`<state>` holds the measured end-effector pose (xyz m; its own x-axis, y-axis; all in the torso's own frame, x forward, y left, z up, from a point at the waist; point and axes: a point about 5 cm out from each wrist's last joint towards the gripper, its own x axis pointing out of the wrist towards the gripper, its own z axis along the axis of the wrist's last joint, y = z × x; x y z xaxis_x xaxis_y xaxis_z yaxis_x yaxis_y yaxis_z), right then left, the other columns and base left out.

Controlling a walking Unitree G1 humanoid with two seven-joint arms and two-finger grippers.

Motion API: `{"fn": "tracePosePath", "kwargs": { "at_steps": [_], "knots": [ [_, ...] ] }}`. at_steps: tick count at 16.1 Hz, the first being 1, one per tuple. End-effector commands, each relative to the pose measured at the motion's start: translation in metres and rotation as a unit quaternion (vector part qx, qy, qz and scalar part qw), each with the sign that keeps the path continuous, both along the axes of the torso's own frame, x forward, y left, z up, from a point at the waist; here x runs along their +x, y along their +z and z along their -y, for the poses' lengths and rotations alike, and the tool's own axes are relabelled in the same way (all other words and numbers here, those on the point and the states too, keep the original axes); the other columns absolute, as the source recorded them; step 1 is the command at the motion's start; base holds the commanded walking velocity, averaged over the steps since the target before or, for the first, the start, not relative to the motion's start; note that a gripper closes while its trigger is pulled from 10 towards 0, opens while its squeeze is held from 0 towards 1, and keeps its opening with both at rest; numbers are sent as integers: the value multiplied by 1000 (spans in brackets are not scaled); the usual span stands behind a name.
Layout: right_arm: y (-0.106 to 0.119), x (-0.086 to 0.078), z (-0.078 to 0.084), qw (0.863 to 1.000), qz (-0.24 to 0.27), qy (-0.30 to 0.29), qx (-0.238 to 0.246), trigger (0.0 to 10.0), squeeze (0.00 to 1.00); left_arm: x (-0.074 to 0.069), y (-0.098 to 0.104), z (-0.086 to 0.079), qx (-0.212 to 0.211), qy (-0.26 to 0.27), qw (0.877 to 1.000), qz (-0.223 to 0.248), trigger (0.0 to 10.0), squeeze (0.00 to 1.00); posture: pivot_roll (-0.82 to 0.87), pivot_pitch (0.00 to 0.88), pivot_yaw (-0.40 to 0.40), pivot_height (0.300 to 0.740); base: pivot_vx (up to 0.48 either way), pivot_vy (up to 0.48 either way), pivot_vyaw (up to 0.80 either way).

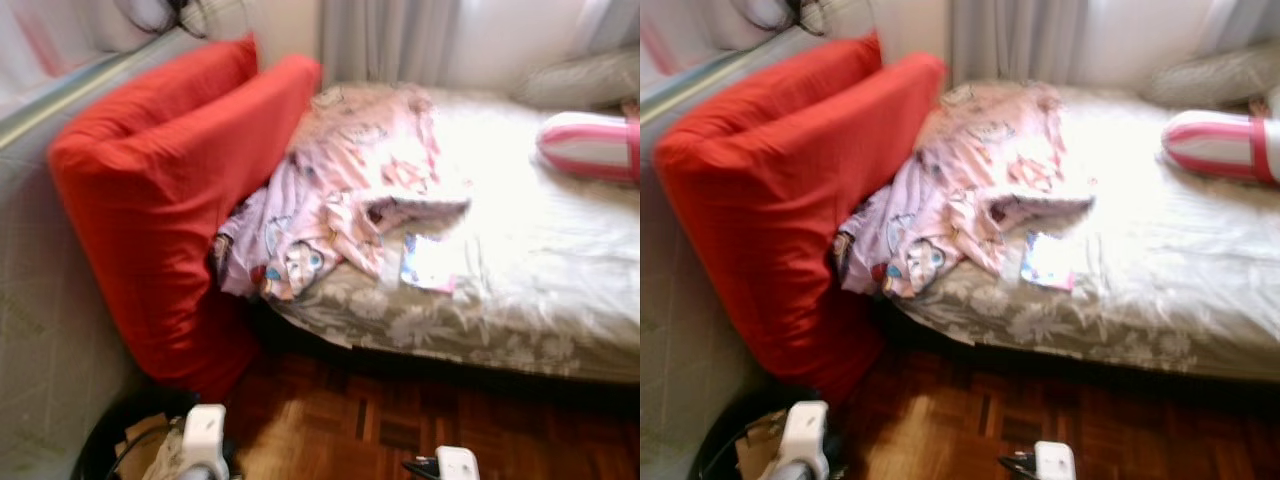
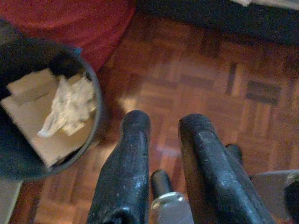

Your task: Clean up the room

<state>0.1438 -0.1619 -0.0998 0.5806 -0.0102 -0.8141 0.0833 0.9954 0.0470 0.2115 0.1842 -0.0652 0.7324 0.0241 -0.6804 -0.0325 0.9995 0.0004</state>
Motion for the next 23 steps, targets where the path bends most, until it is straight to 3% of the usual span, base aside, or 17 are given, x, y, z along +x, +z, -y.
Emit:
{"fn": "tracePosePath", "kwargs": {
  "at_steps": [1, 23],
  "knots": [
    [2, 5, -2, 1000, 10, 7, -2, 10000, 0, -8, -4, -6, 9, 1, 1000, -14, 10000, 0, -23, 59, 18, 740, 0, 0, 0],
    [2, 3, 0, 1000, 11, 6, -7, 10000, 0, -14, -8, -4, 8, -2, 1000, -24, 10000, 0, -35, 35, 12, 740, 0, -108, 0]
  ]
}}
